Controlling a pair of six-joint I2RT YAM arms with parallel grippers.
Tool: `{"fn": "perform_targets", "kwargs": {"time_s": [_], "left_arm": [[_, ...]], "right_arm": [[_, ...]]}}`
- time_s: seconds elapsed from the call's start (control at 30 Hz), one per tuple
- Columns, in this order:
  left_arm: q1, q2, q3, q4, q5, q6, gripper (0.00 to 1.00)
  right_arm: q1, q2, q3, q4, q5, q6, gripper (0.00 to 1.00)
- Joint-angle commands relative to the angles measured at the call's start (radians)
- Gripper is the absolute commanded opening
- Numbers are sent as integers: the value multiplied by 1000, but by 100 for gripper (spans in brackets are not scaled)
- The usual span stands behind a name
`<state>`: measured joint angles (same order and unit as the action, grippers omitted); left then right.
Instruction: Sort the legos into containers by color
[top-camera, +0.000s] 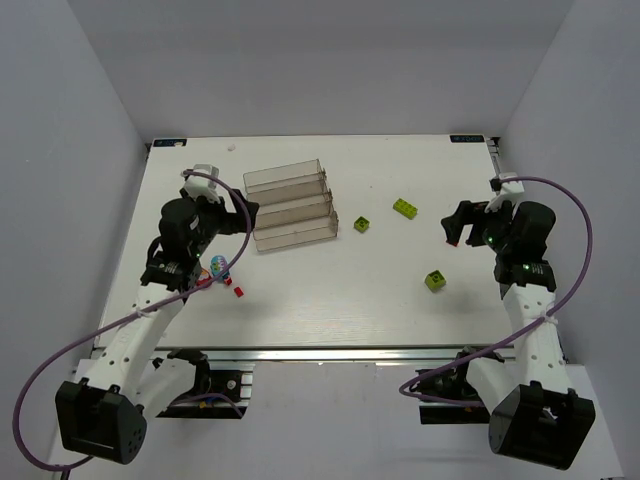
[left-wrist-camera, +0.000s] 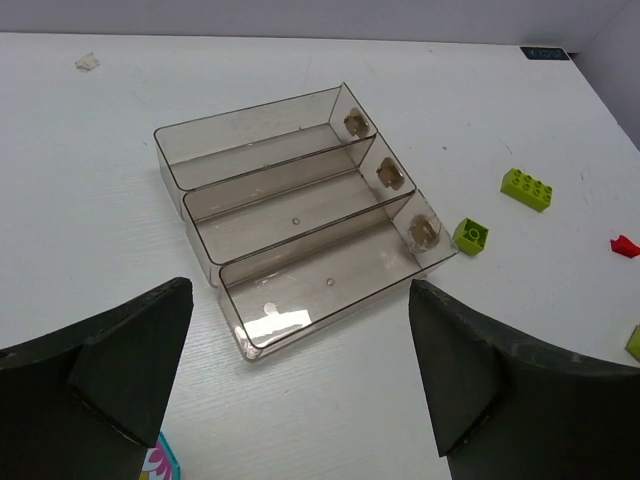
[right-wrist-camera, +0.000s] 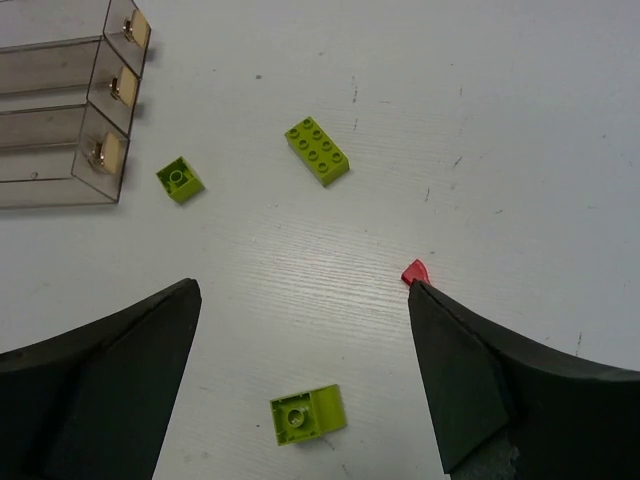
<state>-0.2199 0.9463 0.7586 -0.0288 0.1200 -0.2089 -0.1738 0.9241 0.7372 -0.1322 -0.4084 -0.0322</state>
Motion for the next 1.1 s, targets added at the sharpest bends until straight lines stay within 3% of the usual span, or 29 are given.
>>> {"fn": "perform_targets", "kwargs": {"time_s": [0.0,0.13,0.2,0.27,0.3,0.33,0.4,0.47,0.53,0.57,0.63,0.67,0.7,0.77,0.8,0.83,1.07], "left_arm": [[-3,9,25,3,26,-20,98],[-3,26,39,-23,-46,-37,98],[-3,43,47,-49,-100,-70,91],[7,87,68,-72,-184,-87,73],[16,106,88,-104,-203,-111,49],[16,149,96,-109,-226,-125,36],[25,209,131,-166,-310,-147,22],[25,314,209,-215,-370,-153,28],[46,385,258,-270,-399,-156,56],[60,452,304,-310,-439,-161,62],[76,514,350,-338,-499,-170,79],[86,544,395,-364,-519,-176,81],[108,599,412,-371,-549,-176,83],[138,660,468,-416,-575,-225,92],[177,725,493,-449,-601,-254,93],[195,756,514,-479,-609,-288,94],[321,894,617,-565,-594,-467,92]], "right_arm": [[-13,-27,19,9,-30,-5,89],[-21,-30,4,-1,-128,-78,89],[-16,-30,-7,-7,-133,-161,89],[-18,-36,-36,-7,-161,-245,89],[-15,-39,-45,-20,-177,-344,89],[-15,-41,-54,-23,-167,-350,89],[-12,-50,-47,-32,-212,-360,89],[-7,-56,-19,-69,-269,-368,89],[-4,-60,-4,-75,-303,-295,89],[-3,-57,10,-78,-306,-279,86],[-3,-41,27,-89,-279,-240,44],[-3,-36,33,-87,-259,-224,27],[-3,-31,40,-87,-236,-222,22],[-1,-19,45,-99,-213,-222,39],[-3,-16,57,-110,-204,-224,59],[-3,-8,59,-121,-204,-228,64],[-1,-7,62,-133,-224,-241,68]]}}
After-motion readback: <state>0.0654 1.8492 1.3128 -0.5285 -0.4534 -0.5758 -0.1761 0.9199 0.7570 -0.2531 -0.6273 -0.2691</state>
